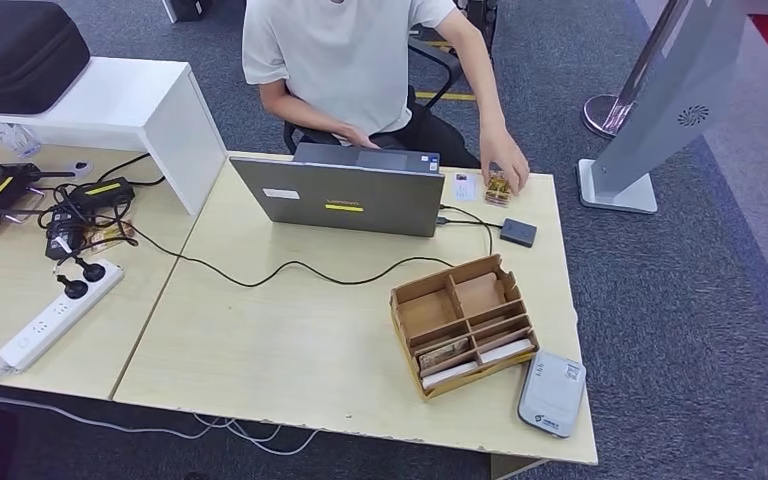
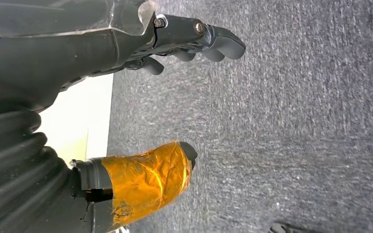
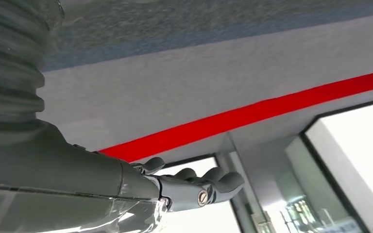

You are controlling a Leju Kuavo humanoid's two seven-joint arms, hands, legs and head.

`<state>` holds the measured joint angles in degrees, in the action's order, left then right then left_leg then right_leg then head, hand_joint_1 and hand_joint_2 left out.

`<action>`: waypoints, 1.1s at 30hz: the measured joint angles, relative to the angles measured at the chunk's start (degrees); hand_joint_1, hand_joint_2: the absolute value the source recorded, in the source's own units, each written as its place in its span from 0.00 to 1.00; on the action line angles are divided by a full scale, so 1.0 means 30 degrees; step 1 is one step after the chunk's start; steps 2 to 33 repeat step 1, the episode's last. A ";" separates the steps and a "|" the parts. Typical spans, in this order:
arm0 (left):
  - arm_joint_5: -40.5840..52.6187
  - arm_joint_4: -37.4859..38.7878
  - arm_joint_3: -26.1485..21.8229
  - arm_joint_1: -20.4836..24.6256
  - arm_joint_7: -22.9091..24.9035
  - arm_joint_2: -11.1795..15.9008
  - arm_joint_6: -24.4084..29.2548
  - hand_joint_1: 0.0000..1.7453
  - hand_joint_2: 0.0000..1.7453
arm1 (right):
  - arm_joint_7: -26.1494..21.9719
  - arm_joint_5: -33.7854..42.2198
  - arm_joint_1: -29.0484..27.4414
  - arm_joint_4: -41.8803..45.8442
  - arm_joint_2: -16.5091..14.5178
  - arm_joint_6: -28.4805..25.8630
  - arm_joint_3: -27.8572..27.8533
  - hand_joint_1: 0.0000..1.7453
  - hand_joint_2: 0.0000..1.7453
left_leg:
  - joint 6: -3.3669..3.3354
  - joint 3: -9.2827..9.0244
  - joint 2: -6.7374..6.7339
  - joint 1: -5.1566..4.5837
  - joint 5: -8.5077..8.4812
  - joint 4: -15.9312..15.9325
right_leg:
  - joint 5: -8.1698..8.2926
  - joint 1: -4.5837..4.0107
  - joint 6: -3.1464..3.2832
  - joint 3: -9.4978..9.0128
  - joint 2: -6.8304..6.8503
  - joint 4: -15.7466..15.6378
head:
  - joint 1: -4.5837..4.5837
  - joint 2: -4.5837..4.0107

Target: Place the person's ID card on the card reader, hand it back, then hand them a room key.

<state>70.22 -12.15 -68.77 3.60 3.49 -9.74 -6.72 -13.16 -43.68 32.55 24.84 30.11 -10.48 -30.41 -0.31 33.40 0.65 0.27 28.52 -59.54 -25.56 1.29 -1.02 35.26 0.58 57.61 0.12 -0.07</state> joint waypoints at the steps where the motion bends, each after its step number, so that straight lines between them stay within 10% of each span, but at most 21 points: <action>1: -0.0020 0.0000 -0.0008 0.0015 0.0001 -0.0002 0.0024 0.00 1.00 | 0.0104 0.0080 -0.0207 -0.0035 0.0084 -0.0010 -0.0139 0.00 1.00 | 0.0001 -0.0005 0.0006 0.0002 -0.0001 0.0000 | -0.0002 -0.0004 0.0000 -0.0002 0.0004 -0.0001 | -0.0001 0.0000; 33: -0.0020 0.0000 -0.0008 0.0015 0.0001 -0.0002 0.0024 0.00 1.00 | 0.0104 0.0080 -0.0207 -0.0035 0.0084 -0.0010 -0.0139 0.00 1.00 | 0.0001 -0.0005 0.0006 0.0002 -0.0001 0.0000 | -0.0002 -0.0004 0.0000 -0.0002 0.0004 -0.0001 | -0.0001 0.0000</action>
